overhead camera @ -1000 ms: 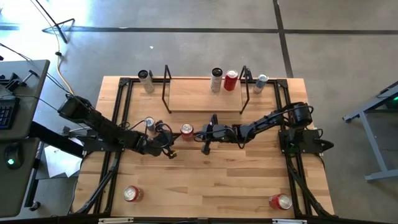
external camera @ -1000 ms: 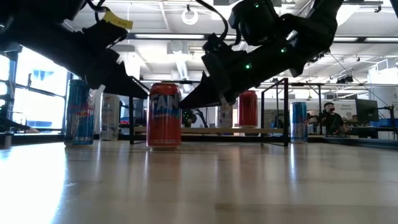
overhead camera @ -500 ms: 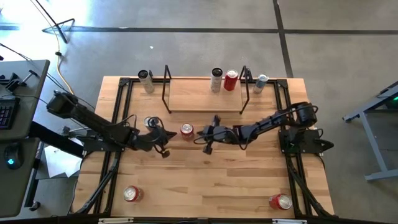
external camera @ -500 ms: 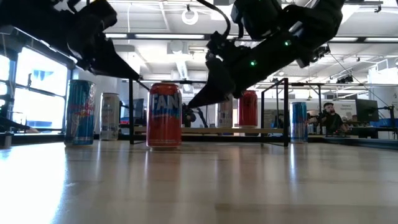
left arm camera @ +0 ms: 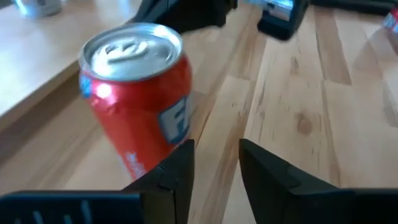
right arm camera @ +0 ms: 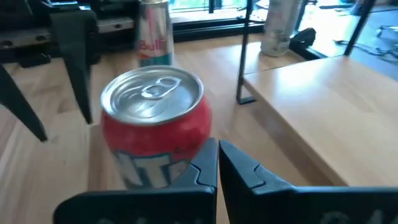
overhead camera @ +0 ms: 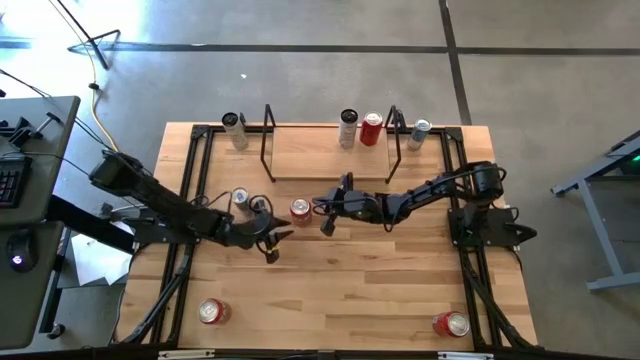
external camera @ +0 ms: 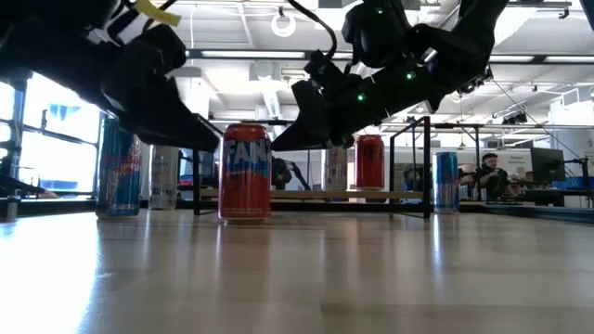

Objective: Place canned beverage on shelf
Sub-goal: Put the top red soda can on the shelf

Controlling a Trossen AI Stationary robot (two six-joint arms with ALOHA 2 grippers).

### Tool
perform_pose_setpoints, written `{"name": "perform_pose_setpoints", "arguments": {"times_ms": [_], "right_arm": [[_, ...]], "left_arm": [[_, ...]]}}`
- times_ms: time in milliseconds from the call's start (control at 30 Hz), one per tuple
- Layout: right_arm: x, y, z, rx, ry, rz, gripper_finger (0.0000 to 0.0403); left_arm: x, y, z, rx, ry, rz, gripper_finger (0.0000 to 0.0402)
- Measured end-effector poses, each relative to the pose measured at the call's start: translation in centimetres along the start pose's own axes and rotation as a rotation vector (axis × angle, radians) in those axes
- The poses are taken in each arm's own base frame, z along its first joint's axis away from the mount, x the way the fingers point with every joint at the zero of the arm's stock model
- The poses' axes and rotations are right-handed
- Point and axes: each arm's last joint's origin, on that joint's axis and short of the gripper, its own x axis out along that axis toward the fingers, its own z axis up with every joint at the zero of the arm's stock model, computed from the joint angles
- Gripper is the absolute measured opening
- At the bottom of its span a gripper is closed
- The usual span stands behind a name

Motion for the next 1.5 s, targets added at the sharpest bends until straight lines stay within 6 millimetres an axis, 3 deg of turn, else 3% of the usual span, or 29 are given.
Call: {"name": "perform_pose_setpoints", "arguments": {"times_ms": [167, 367, 700, 900, 1067, 1233, 1500], "right_arm": [[-0.1, 0.4, -0.1, -0.004, 0.008, 0.021, 0.0000], [-0.4, 1.2, -0.4, -0.016, 0.030, 0.036, 0.0000], [-1.0, 2.7, -0.9, -0.024, 0.065, 0.096, 0.0000], [-1.1, 2.9, -1.0, -0.035, 0.070, 0.096, 0.0000], [-1.1, 2.8, -1.1, -0.057, 0.078, 0.093, 0.0000], [-1.2, 2.8, -1.2, -0.066, 0.098, 0.090, 0.0000], [-3.1, 3.1, 0.4, -0.128, 0.117, 0.059, 0.0000]], "left_arm": [[1.1, 0.6, -0.4, -0.003, -0.009, 0.082, 0.0112], [0.9, 1.0, 0.0, 0.038, -0.018, 0.100, 0.0087], [-1.7, 2.2, 1.7, 0.075, -0.017, 0.158, 0.0066], [-3.1, 2.7, 2.5, 0.113, -0.005, 0.094, 0.0069], [-3.9, 3.0, 3.3, 0.158, -0.019, 0.046, 0.0107], [-3.9, 3.1, 6.3, 0.156, 0.054, -0.033, 0.0175], [-1.9, 3.2, 9.9, 0.259, 0.195, -0.010, 0.0265]]}}
